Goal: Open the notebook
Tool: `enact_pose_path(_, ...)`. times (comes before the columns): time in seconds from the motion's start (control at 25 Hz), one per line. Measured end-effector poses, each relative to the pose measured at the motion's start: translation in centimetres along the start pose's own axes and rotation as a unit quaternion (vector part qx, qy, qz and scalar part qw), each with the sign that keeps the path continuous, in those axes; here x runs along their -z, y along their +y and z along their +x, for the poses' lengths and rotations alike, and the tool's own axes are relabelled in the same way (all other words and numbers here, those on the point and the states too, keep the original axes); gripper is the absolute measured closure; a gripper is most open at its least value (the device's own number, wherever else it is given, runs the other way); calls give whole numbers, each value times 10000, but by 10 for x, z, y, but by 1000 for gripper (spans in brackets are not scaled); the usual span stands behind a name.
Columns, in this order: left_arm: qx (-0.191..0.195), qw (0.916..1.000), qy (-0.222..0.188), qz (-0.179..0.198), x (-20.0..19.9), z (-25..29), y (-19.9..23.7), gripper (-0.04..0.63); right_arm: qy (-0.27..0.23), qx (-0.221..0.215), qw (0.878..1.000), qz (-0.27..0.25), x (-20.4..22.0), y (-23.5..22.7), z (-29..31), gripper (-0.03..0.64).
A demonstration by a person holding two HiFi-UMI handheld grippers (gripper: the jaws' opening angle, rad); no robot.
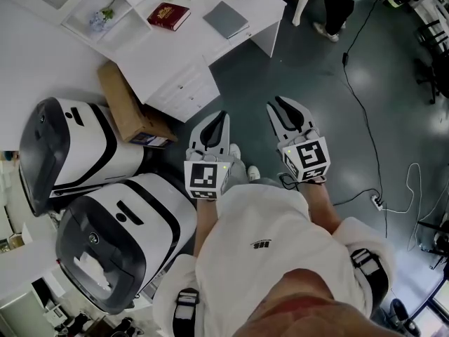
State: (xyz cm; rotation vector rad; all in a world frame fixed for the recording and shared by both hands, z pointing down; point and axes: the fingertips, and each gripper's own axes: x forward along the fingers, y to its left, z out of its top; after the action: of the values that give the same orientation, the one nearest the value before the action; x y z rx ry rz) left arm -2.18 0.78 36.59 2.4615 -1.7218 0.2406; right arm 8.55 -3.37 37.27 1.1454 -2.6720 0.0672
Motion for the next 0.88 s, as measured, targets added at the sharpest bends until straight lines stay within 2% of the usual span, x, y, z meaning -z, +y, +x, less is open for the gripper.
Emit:
enact_pose_path(0.24,-77,9999,62,-28,-4,3,3,595,49,-39,10000,57,-4,-5,1,546)
enact_pose_path(0.88,116,9998,158,-80,-4,21,8,595,168,135,9997,146,-4,-17,10,548)
